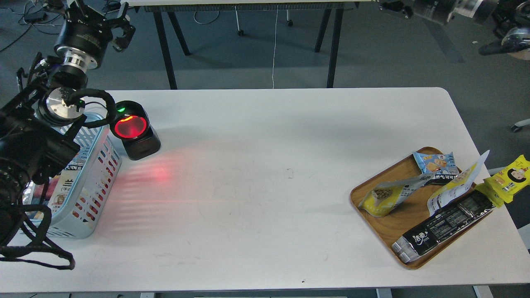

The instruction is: Scan snack and place in basket

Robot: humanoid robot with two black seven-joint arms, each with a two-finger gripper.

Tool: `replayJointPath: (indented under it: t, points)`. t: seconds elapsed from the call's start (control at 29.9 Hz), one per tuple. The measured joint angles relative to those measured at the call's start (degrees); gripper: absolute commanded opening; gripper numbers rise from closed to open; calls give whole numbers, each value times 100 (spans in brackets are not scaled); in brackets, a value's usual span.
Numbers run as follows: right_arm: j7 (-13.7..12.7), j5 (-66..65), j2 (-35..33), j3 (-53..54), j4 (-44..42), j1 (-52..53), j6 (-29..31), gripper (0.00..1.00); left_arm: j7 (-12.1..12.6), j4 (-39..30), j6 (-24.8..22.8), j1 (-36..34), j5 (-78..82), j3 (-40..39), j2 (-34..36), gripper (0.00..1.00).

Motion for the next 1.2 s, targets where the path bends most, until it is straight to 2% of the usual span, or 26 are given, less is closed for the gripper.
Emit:
replayJointPath:
  t: [0.33,0.57,0.7,0.8,0.9,1.2]
  points:
    - [0,-2292,312,-2122,2153,2080,-629,97,-2,-121,0,18,0,-12,31,99]
    - [2,-4223,457,-2851,2979,2457,-977,85,-8,-116,0,28,0,3,73,99]
    - [1,-5470,444,-3478,3155,2456,-1370,84,-26,-116,0,62,0,11,120,99]
    - [0,-5934,436,-3844,3169,2339,-1625,81,-46,-95,0,101,0,-10,149,99]
    - [2,-6071,429,-3965,3170,2175,-1694,76,-54,-70,0,111,-9,-31,153,99]
    - [0,-6160,393,-4275,3418,2057,-1705,74,-60,-56,0,111,-16,-42,144,99]
